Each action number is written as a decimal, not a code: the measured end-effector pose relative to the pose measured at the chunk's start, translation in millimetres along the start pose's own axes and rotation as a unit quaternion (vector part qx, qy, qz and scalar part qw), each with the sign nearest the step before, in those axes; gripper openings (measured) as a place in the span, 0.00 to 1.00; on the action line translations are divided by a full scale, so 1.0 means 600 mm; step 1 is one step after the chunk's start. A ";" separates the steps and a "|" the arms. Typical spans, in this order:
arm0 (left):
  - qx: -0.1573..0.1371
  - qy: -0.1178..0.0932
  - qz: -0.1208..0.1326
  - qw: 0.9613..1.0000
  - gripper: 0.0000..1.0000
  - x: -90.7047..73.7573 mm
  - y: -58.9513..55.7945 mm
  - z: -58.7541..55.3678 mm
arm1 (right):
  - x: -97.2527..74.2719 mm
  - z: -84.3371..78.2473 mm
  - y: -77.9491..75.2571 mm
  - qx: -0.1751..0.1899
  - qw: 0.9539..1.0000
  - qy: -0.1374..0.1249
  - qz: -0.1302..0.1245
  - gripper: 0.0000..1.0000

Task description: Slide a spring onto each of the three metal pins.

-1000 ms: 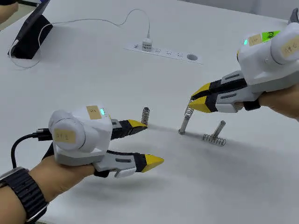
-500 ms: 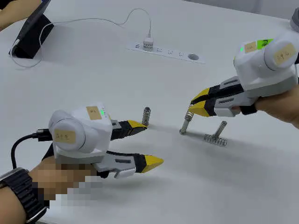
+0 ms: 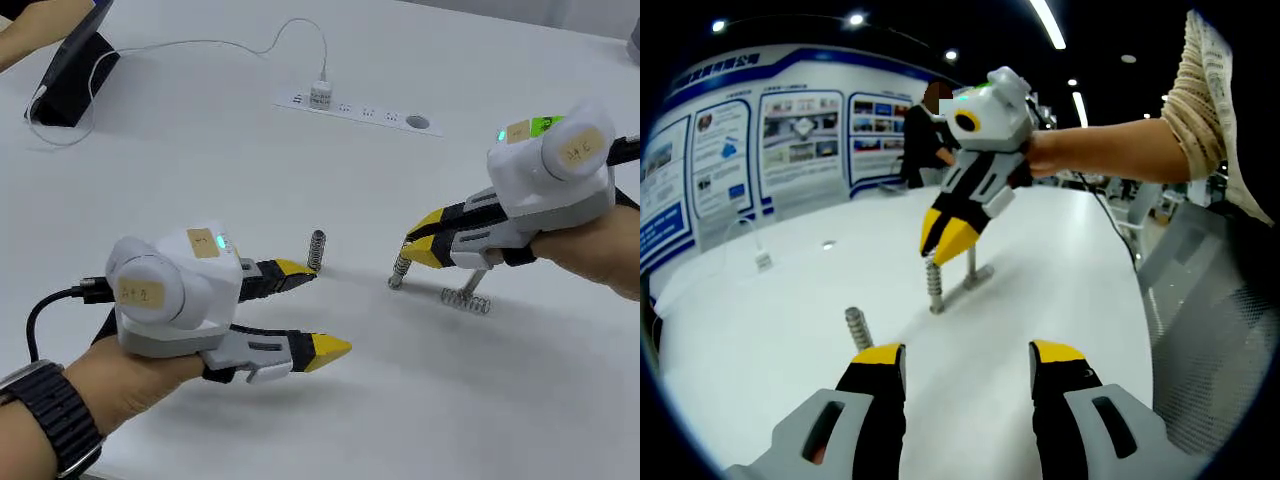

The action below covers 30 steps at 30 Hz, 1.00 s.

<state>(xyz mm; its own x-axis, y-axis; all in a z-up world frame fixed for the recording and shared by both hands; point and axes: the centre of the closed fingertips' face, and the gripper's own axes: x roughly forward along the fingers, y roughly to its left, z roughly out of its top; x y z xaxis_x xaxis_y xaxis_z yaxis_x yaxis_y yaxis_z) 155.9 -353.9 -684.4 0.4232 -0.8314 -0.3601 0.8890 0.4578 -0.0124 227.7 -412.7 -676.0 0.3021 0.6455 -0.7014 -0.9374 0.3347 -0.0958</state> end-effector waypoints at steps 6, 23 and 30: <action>-0.001 0.001 0.000 1.000 0.50 0.001 -0.001 -0.001 | 0.008 -0.005 0.001 0.003 1.000 0.004 0.000 0.12; -0.002 0.002 -0.001 1.000 0.50 0.001 -0.003 -0.002 | 0.023 -0.023 0.003 0.008 1.000 0.016 0.001 0.13; -0.001 0.001 -0.001 1.000 0.50 0.001 -0.003 -0.001 | 0.020 -0.025 0.005 0.013 1.000 0.014 -0.001 0.16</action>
<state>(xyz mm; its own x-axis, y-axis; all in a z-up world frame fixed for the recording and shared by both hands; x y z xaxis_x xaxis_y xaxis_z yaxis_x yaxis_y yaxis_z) 154.9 -355.2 -685.0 0.4215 -0.8316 -0.3617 0.8892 0.4573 -0.0152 226.0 -414.2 -695.7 0.2980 0.6250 -0.7215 -0.9320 0.3539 -0.0784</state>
